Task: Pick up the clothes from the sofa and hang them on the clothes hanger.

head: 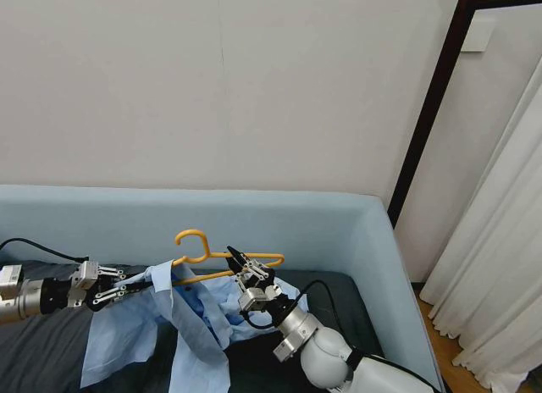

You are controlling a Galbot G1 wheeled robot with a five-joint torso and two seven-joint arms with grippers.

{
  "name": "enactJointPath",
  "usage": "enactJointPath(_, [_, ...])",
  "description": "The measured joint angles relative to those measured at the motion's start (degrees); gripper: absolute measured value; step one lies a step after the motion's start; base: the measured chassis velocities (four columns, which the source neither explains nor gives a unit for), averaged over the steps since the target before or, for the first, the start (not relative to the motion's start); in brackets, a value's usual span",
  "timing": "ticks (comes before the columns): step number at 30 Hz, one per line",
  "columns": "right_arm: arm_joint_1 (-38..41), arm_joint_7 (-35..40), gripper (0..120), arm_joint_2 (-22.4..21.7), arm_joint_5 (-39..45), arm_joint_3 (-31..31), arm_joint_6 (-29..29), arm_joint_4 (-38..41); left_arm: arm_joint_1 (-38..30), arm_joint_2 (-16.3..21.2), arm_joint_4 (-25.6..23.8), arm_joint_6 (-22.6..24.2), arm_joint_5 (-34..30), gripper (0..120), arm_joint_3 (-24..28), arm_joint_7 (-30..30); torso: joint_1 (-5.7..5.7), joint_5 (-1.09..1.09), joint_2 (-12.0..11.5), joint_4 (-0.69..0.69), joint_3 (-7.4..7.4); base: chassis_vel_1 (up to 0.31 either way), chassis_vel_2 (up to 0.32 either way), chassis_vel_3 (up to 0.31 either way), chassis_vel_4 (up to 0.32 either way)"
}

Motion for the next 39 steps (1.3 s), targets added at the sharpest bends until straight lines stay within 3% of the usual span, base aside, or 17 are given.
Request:
enactJointPath(3, [-0.7, -6.8, 43, -0.6, 12.5, -0.2, 6.8, 1.0, -1.4, -1.3, 3.2, 0.1, -0.8, 7, 0.4, -0.2, 0.0, 0.0, 0.0, -0.01, 0.0, 0.0, 0.0, 0.0, 0.0])
enactJointPath(5, [-1.0, -9.2, 46, -0.8, 15.5, -0.1, 9.7, 1.0, -1.7, -1.7, 4.0, 0.2, -1.0, 7, 0.5, -0.4, 0.0, 0.0, 0.0, 0.0, 0.0, 0.0, 0.0, 0.0, 0.0])
enactJointPath(7, [-1.7, -16.4, 56, -1.6, 21.2, 0.1, 14.6, 0.5, -2.2, -2.2, 5.5, 0.1, -1.1, 7, 0.7, -0.6, 0.0, 0.0, 0.0, 0.01, 0.0, 0.0, 0.0, 0.0, 0.0])
enactJointPath(10, [-2.4, -21.1, 65, -2.8, 25.0, -0.1, 13.6, -0.5, -2.4, -2.4, 6.4, 0.0, -1.0, 7, 0.7, -0.6, 0.0, -0.01, 0.0, 0.0, 0.0, 0.0, 0.0, 0.0, 0.0])
enactJointPath(12, [-3.2, -21.3, 73, -3.5, 27.7, -0.6, 7.1, -1.5, -2.4, -2.4, 6.7, -0.2, -1.0, 7, 0.5, -0.6, 0.0, 0.0, 0.0, -0.02, 0.0, 0.0, 0.0, 0.0, 0.0])
enactJointPath(15, [-3.2, -14.6, 88, -2.9, 36.5, -2.9, -6.9, -2.0, -2.3, -2.2, 6.9, -0.4, -1.0, 7, 0.0, -0.7, 0.0, 0.0, 0.0, -0.02, 0.0, 0.0, 0.0, 0.0, 0.0])
enactJointPath(16, [-3.2, -14.6, 88, -2.9, 36.5, -2.9, -6.9, -2.0, -2.3, -2.2, 6.9, -0.4, -1.0, 7, 0.0, -0.7, 0.0, 0.0, 0.0, -0.02, 0.0, 0.0, 0.0, 0.0, 0.0])
enactJointPath(19, [-1.5, -7.1, 97, -0.2, 45.5, -4.4, -18.3, -3.7, -2.3, -2.2, 7.3, -0.9, -0.8, 7, -0.2, -0.7, 0.0, 0.01, 0.0, 0.02, 0.0, 0.0, 0.0, 0.0, 0.0])
enactJointPath(20, [-1.5, -7.1, 97, -0.2, 45.5, -4.4, -18.3, -3.7, -2.3, -2.2, 7.3, -0.9, -0.8, 7, -0.2, -0.7, 0.0, 0.01, 0.0, 0.02, 0.0, 0.0, 0.0, 0.0, 0.0])
enactJointPath(21, [-0.8, -5.1, 99, 1.0, 46.6, -4.7, -22.0, -5.1, -2.3, -2.3, 7.6, -1.0, -0.7, 7, -0.2, -0.8, 0.0, 0.01, 0.0, 0.02, 0.0, 0.0, 0.0, 0.0, 0.0])
enactJointPath(25, [0.1, -5.6, 100, 2.7, 42.9, -5.0, -25.1, -8.8, -2.3, -2.7, 7.9, -1.3, -0.2, 7, -0.3, -1.0, 0.01, 0.0, 0.0, 0.02, 0.0, 0.0, 0.0, 0.0, 0.0])
enactJointPath(27, [-0.1, -8.3, 100, 2.8, 36.7, -5.6, -24.5, -10.7, -2.6, -2.9, 7.9, -1.3, -0.2, 7, -0.3, -1.1, 0.0, 0.0, 0.0, 0.0, 0.0, 0.0, 0.0, 0.0, 0.0])
enactJointPath(30, [-1.2, -12.5, 100, 3.0, 21.9, -6.3, -19.0, -15.2, -3.1, -3.3, 7.8, -1.4, -0.1, 7, -0.3, -1.2, 0.0, 0.0, 0.0, -0.02, 0.0, 0.0, 0.0, 0.0, 0.0])
enactJointPath(36, [-1.9, -13.7, 99, 5.2, 8.4, -5.3, -13.3, -21.2, -3.9, -3.8, 7.8, -1.4, -0.3, 7, -0.3, -1.2, 0.0, 0.0, 0.0, -0.01, 0.0, 0.0, 0.0, 0.0, 0.0])
enactJointPath(39, [-2.1, -13.2, 87, 7.1, 2.8, -4.4, -11.7, -24.2, -4.3, -3.8, 7.2, -1.4, -0.7, 7, -0.3, -1.2, 0.0, 0.0, 0.0, 0.0, 0.0, 0.0, 0.0, 0.0, 0.0])
